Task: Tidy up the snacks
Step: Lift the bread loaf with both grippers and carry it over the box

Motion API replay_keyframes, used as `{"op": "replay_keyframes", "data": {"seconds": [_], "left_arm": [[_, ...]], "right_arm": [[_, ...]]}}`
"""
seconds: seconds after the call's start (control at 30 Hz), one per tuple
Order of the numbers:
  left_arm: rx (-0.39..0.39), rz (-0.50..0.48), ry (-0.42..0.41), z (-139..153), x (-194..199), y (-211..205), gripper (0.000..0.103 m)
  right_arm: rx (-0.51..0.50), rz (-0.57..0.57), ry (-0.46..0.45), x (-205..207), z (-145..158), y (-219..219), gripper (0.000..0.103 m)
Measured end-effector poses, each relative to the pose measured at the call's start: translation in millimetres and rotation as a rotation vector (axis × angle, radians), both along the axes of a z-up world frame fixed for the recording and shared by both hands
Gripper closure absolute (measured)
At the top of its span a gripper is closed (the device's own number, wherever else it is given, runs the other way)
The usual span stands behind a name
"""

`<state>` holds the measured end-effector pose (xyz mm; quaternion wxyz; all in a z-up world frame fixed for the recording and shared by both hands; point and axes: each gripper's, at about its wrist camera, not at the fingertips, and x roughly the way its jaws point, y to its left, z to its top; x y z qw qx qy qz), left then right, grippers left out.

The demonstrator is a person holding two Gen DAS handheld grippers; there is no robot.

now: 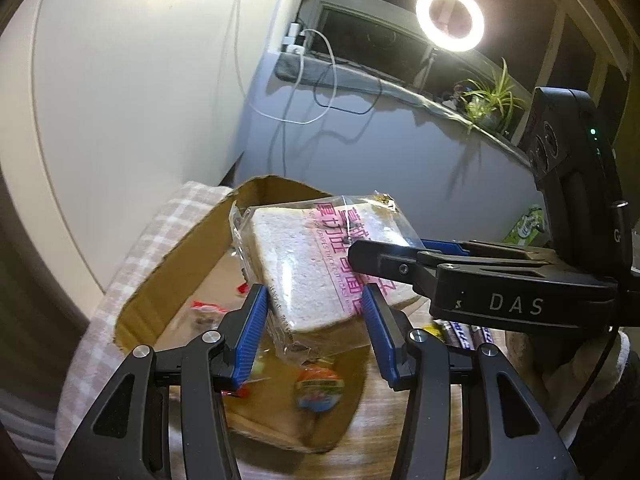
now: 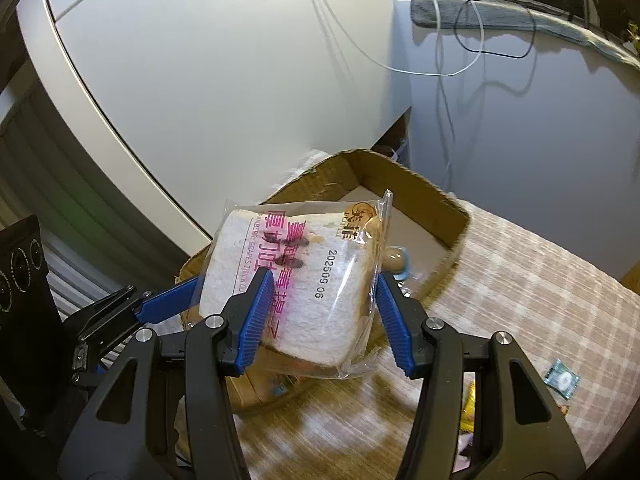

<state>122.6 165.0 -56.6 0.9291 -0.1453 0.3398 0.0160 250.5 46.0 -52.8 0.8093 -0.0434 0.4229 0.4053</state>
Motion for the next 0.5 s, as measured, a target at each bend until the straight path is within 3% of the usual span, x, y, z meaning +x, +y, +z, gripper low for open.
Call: {"op": "replay_keyframes", "data": {"seconds": [0.5], "left_arm": [[-0.008,0.044,-0.001,-5,7,24,0.055]], "right_arm": [[-0.045,0.024,-0.028,3,-8,35,0.046]]}}
